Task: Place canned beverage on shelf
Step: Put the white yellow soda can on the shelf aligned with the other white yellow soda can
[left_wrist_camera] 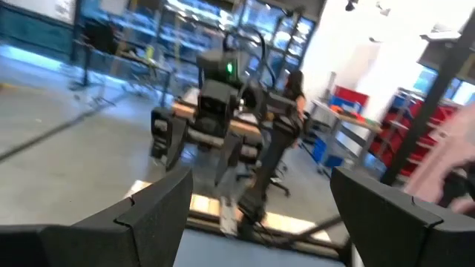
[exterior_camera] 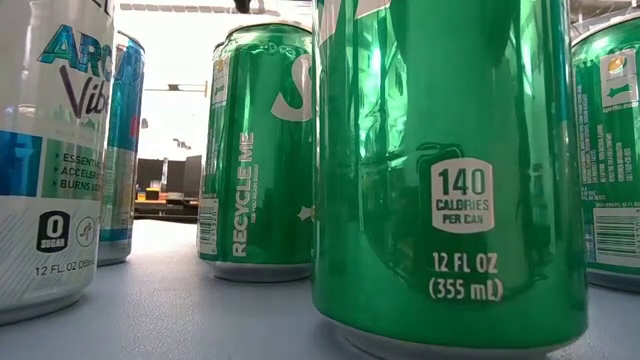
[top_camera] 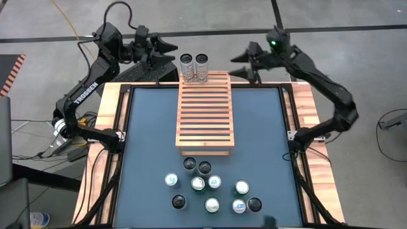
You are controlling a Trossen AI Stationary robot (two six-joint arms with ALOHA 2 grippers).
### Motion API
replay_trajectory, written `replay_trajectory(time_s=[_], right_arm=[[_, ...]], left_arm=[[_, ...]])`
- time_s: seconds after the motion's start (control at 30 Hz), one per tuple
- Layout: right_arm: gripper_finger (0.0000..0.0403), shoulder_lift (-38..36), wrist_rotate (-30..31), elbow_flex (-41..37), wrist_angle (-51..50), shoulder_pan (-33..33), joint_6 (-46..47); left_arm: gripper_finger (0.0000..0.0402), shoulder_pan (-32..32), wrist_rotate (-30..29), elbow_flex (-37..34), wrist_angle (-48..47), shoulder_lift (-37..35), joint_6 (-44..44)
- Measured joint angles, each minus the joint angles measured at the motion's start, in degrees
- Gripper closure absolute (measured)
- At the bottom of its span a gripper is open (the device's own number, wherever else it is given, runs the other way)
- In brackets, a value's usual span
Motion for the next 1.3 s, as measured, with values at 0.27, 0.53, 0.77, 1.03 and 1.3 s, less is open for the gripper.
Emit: replay_trajectory(time_s=[0.27,0.53,0.77,1.03,1.3], right_arm=[[0.0137,-9.94,9.63,0.02,-26.65,6.32,1.08],[0.0137,-12.47,11.75,0.02,-36.24,20.39,11.58],[0.0137,-13.44,24.11,0.02,-36.32,42.35,31.89],[0.0137,-8.01,51.30,0.02,-24.14,66.25,47.75],[0.0137,6.78,67.05,0.02,-3.04,69.67,37.59]], left_arm=[[0.0096,-10.64,-0.30,0.01,-5.29,-0.25,1.44],[0.0096,-24.60,-11.54,0.01,-23.42,-5.28,6.39],[0.0095,-37.94,-23.95,0.01,-31.90,-11.68,7.30],[0.0095,-54.17,-37.16,0.04,-38.09,-15.32,7.12],[0.0095,-67.52,-51.64,0.03,-40.63,-15.28,7.44]])
